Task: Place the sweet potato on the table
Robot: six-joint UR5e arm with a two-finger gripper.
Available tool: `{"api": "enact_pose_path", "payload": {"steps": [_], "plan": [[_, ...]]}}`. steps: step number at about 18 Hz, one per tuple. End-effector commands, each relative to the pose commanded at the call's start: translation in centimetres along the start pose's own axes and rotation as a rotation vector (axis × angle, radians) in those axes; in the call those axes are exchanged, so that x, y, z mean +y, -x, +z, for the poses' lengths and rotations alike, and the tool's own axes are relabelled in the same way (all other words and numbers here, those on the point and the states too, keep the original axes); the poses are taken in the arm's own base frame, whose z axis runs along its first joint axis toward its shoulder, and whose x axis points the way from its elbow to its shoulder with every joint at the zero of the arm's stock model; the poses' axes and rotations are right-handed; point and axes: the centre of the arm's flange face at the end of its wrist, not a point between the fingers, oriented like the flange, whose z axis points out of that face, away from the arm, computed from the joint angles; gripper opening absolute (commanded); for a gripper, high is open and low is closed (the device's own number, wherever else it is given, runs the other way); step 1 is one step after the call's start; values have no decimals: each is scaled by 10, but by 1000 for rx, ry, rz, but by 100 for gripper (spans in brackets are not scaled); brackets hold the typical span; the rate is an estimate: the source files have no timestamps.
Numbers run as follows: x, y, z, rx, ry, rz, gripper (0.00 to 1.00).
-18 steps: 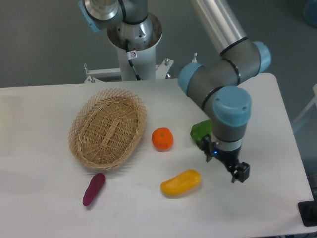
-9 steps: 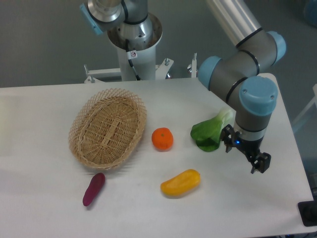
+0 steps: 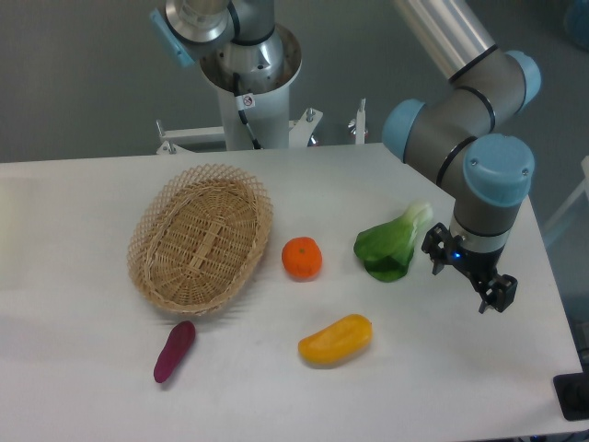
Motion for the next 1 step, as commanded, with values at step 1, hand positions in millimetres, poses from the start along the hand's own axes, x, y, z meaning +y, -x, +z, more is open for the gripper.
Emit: {"api": "enact_pose_path", "payload": {"steps": [1], "plan": [[0,0,0,-2,0,0,100]]}}
